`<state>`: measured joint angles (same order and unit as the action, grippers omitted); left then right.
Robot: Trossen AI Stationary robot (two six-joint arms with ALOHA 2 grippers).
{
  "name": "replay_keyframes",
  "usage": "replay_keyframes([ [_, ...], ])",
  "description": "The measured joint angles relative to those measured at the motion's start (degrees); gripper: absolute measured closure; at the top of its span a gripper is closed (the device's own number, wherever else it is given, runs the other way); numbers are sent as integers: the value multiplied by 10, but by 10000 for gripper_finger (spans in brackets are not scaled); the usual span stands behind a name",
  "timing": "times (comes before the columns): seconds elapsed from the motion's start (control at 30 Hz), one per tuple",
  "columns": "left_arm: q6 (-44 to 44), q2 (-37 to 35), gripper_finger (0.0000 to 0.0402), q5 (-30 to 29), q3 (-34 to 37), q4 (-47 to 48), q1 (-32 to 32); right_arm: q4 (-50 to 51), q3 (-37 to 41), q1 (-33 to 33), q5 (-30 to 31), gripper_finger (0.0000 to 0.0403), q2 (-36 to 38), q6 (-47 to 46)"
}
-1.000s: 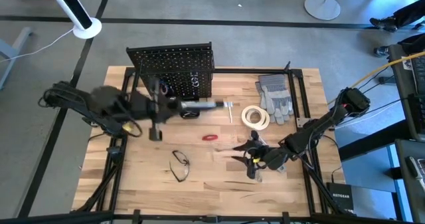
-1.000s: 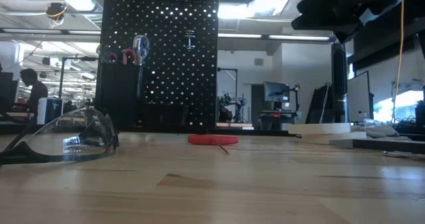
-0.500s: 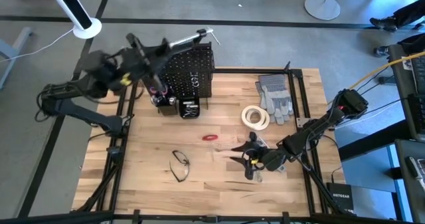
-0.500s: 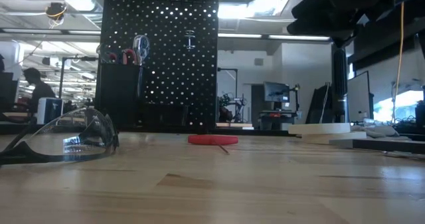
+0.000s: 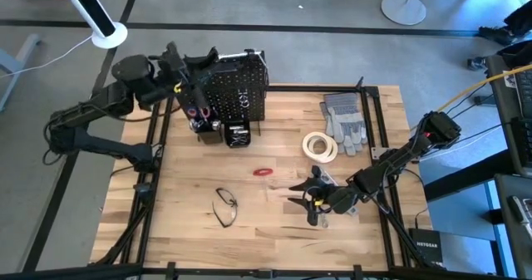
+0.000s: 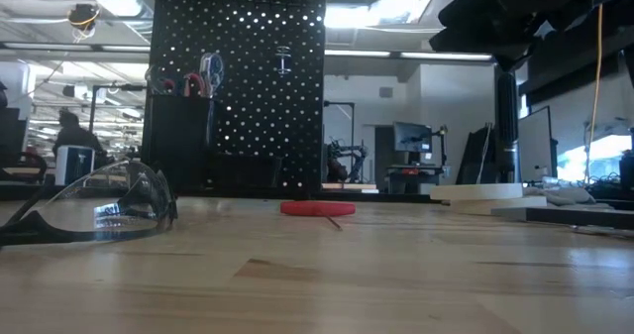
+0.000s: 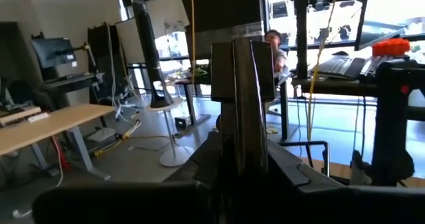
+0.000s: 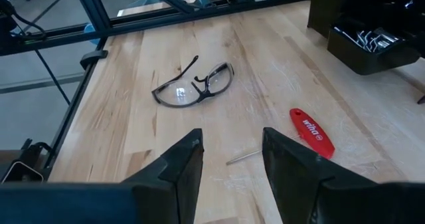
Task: Hang tools onto peg board
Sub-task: Put the C-clamp on the peg board
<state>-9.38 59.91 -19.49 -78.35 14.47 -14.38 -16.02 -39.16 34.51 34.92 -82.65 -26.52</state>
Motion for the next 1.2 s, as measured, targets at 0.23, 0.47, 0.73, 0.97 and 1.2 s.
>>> replay_keyframes([
  [0.23,23,-58,351,-5,54,-10,-3,0,0,0,0,246,-2,0],
  [0.47,68,-94,351,41,115,-36,-3,-4,0,0,2,246,-2,0],
  [0.73,60,-95,351,95,137,-56,1,-5,0,0,9,246,-2,-1],
  [0.97,58,-96,351,86,149,-53,-6,-6,0,0,11,246,-4,-2],
  [1.2,74,-96,313,86,149,-39,-6,-6,0,0,9,246,-5,-2],
])
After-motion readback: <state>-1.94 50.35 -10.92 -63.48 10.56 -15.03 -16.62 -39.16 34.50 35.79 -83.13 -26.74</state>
